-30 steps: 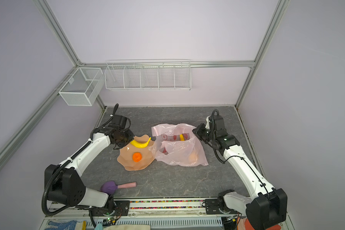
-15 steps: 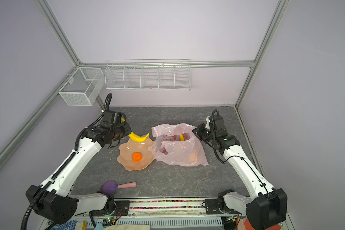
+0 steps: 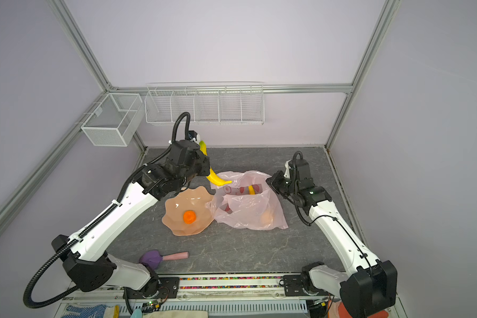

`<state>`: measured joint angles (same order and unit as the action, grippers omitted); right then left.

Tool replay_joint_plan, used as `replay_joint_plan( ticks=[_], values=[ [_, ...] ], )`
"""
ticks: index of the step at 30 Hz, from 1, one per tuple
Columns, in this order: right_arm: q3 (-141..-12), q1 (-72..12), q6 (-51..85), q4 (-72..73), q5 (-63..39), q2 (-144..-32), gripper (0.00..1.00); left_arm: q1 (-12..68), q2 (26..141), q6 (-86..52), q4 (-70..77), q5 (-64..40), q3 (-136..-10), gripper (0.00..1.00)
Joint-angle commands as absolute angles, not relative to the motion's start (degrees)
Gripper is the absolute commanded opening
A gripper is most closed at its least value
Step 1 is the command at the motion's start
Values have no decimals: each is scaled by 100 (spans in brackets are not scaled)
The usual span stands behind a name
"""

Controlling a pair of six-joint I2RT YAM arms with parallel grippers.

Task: Place the fruits into the plastic bag
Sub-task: Place the fruit in the plastic bag.

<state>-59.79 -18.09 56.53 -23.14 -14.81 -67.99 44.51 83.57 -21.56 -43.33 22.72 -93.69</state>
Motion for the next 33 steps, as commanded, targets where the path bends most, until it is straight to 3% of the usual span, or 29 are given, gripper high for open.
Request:
replay_joint_plan(
  ticks=[1,17,33],
  values=[
    [-6012,-1797,5616,-2408,-1424,-6651,7,4558,8462,-1964,-4258,2322,-9485,0],
    [-5978,-1788,5634,-2426,-1380,-6609,7,4775,9366,-3587,-4329,2579,-9609,0],
    [-5959,-1793,5605,-2373,-1430,-6686,7,5325,9848,-3840,-4277,2575,-9411,0]
  ],
)
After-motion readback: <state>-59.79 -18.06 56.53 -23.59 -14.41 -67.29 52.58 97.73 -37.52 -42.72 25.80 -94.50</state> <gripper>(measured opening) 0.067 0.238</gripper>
